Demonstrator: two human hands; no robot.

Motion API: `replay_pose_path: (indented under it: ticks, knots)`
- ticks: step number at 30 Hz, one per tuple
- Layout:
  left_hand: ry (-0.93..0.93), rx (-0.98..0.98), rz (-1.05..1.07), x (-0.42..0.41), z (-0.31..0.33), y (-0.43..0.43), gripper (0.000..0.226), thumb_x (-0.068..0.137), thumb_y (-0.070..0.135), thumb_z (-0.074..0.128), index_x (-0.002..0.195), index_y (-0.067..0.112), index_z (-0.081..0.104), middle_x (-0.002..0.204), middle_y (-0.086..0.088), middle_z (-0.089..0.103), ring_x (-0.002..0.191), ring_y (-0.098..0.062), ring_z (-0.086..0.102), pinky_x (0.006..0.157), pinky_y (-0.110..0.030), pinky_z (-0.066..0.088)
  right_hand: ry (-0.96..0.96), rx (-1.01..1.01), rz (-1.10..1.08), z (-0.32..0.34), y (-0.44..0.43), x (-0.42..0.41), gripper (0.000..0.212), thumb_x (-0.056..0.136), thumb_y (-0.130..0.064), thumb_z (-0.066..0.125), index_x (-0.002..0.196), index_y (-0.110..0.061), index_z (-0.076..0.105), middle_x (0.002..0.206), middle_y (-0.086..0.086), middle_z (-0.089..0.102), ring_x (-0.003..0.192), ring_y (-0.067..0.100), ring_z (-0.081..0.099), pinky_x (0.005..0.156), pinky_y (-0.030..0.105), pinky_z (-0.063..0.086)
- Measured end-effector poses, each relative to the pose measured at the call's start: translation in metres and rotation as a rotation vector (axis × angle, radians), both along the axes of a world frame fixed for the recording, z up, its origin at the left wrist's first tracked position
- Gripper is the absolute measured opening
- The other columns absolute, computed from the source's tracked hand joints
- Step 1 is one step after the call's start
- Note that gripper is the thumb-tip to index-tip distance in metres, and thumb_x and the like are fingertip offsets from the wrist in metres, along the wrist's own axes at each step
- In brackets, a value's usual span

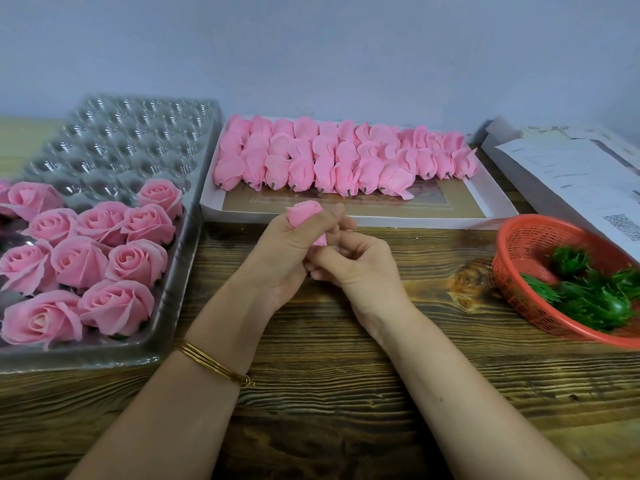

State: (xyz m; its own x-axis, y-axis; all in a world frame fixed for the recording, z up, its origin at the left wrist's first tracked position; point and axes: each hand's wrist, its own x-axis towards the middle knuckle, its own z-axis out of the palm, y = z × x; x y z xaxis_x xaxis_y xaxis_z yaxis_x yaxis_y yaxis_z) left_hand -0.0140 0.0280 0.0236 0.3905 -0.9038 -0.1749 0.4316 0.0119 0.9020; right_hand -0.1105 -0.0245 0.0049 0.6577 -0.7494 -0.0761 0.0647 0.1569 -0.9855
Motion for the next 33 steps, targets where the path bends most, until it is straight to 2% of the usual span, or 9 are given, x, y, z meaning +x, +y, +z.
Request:
replay_pose_path:
  ticks: [3,6,12,16,20,26,29,31,33]
  knots:
    - [-0.001,0.01,0.001,0.003,-0.002,0.001,0.022,0.074,0.033,0.07,0.072,0.012,0.063,0.086,-0.002,0.075,0.06,-0.009,0.065,0.043,-0.019,0.044,-0.038,0.196,0.07,0.001,-0.002,0.002,0.016,0.087,0.004,0.067,0.075,-0.006,0.073,0.062,0.005,0.066,0.058,0.01,0.061,0.06,0.016,0.054]
    - [0.004,0.011,0.034,0.002,-0.003,0.0,0.019,0.074,0.032,0.071,0.063,0.017,0.071,0.082,-0.004,0.075,0.064,-0.013,0.069,0.054,-0.023,0.053,-0.031,0.189,0.048,-0.001,-0.003,0.002,0.009,0.084,0.003,0.071,0.081,-0.005,0.071,0.063,0.003,0.066,0.059,0.008,0.062,0.06,0.017,0.054]
    - [-0.017,0.011,0.071,0.003,-0.008,-0.004,0.017,0.068,0.034,0.076,0.06,0.019,0.076,0.081,-0.005,0.075,0.073,-0.017,0.071,0.077,-0.036,0.054,-0.009,0.019,-0.014,-0.004,-0.004,0.0,0.028,0.076,0.008,0.077,0.101,0.002,0.067,0.064,-0.009,0.067,0.061,0.003,0.061,0.063,0.016,0.051]
    - [-0.046,0.011,0.047,0.003,-0.007,-0.002,0.016,0.069,0.034,0.075,0.066,0.018,0.077,0.079,-0.004,0.073,0.068,-0.016,0.069,0.071,-0.033,0.047,0.019,-0.023,0.0,-0.002,-0.002,0.0,0.013,0.08,0.006,0.075,0.085,-0.006,0.07,0.061,-0.002,0.063,0.059,0.005,0.058,0.062,0.015,0.05]
    - [-0.07,0.028,-0.006,0.004,-0.007,0.0,0.024,0.07,0.035,0.074,0.079,0.012,0.076,0.073,-0.008,0.066,0.064,-0.015,0.062,0.05,-0.025,0.041,0.021,-0.04,0.025,0.0,-0.002,0.0,0.013,0.084,0.003,0.071,0.081,-0.009,0.072,0.068,0.01,0.059,0.062,0.011,0.054,0.062,0.017,0.05]
    - [-0.101,0.038,-0.057,0.007,-0.008,0.001,0.029,0.075,0.034,0.072,0.086,0.009,0.077,0.068,-0.003,0.058,0.056,-0.011,0.048,0.046,-0.022,0.038,0.005,0.045,0.109,0.003,-0.005,0.0,0.018,0.091,0.001,0.062,0.077,-0.006,0.069,0.067,0.009,0.061,0.062,0.012,0.054,0.06,0.017,0.049]
    - [-0.106,0.044,-0.052,0.007,-0.008,0.001,0.024,0.075,0.035,0.072,0.083,0.012,0.077,0.075,-0.004,0.062,0.069,-0.015,0.056,0.06,-0.027,0.044,-0.016,0.138,0.171,0.004,-0.007,-0.001,0.02,0.093,0.001,0.059,0.077,-0.006,0.068,0.066,0.004,0.064,0.062,0.01,0.058,0.063,0.018,0.052]
    - [-0.09,0.03,-0.006,0.008,-0.009,0.001,0.018,0.075,0.032,0.072,0.075,0.015,0.077,0.082,-0.004,0.069,0.081,-0.016,0.062,0.071,-0.029,0.05,-0.039,0.236,0.201,0.007,-0.01,-0.004,0.009,0.085,-0.002,0.062,0.081,-0.007,0.067,0.07,0.005,0.065,0.065,0.012,0.062,0.065,0.021,0.056]
    - [-0.14,0.022,0.053,0.006,-0.011,0.0,0.014,0.083,0.024,0.073,0.08,0.01,0.076,0.079,-0.003,0.071,0.08,-0.015,0.066,0.072,-0.028,0.053,-0.079,0.353,0.199,0.011,-0.014,-0.007,0.021,0.073,-0.016,0.057,0.09,-0.008,0.066,0.075,0.008,0.065,0.068,0.017,0.065,0.067,0.026,0.057]
